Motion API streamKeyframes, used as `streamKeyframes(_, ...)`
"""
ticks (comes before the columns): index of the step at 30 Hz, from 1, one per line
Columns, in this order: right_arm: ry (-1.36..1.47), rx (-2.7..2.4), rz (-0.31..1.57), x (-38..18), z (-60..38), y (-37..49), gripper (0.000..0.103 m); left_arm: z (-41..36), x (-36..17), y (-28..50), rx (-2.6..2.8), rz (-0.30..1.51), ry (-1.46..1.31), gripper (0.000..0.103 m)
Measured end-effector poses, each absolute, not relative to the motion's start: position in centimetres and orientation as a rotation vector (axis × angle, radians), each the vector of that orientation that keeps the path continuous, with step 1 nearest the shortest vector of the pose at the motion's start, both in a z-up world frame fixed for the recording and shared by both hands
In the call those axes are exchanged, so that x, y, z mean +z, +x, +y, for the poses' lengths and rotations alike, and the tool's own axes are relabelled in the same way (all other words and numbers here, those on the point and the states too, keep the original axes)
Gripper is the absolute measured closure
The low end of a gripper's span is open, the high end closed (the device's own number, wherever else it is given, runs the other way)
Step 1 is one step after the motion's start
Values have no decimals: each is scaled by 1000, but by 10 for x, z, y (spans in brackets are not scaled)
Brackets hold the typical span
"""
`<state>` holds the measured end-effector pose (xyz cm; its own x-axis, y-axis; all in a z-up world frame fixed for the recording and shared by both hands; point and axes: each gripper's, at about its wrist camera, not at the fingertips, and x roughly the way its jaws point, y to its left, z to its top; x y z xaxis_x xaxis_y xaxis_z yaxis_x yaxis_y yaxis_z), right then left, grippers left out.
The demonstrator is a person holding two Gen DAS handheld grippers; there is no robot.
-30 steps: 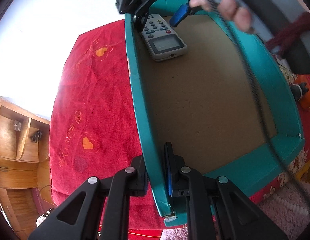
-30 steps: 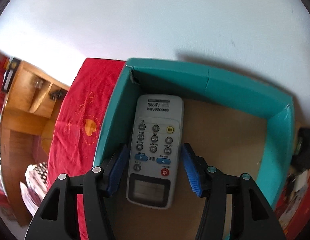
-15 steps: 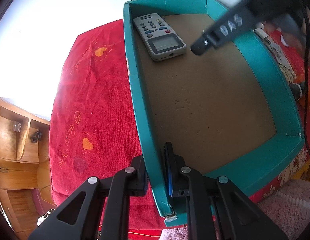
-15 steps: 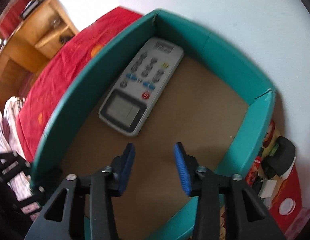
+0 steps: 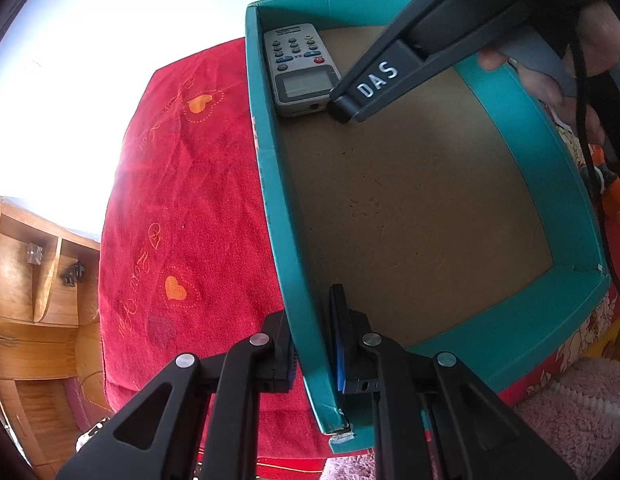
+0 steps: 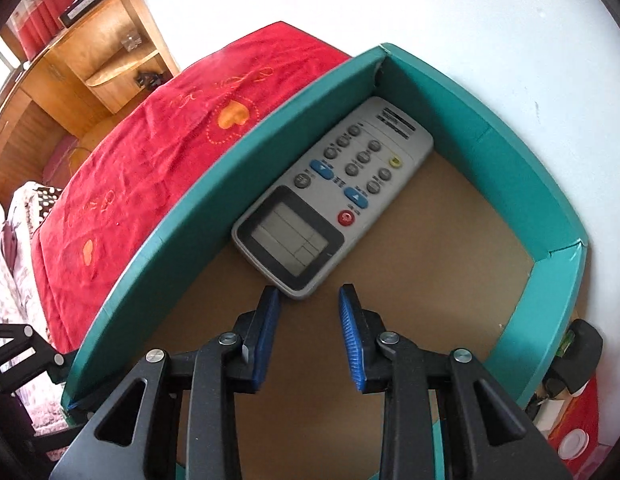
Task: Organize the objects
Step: 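Carry the remote into the teal tray with the right gripper and release, then move the right gripper over the white jar with orange label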
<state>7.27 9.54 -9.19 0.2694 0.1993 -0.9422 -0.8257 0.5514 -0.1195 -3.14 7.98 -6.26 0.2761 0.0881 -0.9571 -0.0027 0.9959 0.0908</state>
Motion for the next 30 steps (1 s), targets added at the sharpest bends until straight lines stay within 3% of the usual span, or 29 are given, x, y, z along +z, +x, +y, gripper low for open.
streamKeyframes(7, -579, 765, 1113, -81, 80, 69, 70, 80, -62, -32, 57, 1284, 72, 92)
streamKeyframes(18, -236, 611, 1048, -27, -60, 53, 54, 87, -63, -37, 47, 1275, 58, 92)
streamKeyframes(23, 8, 459, 1088, -39, -143, 58, 53, 88, -63, -37, 47, 1278, 60, 92)
streamKeyframes(30, 121, 249, 1118, -55, -232, 72, 53, 88, -64, -33, 47, 1288, 66, 92)
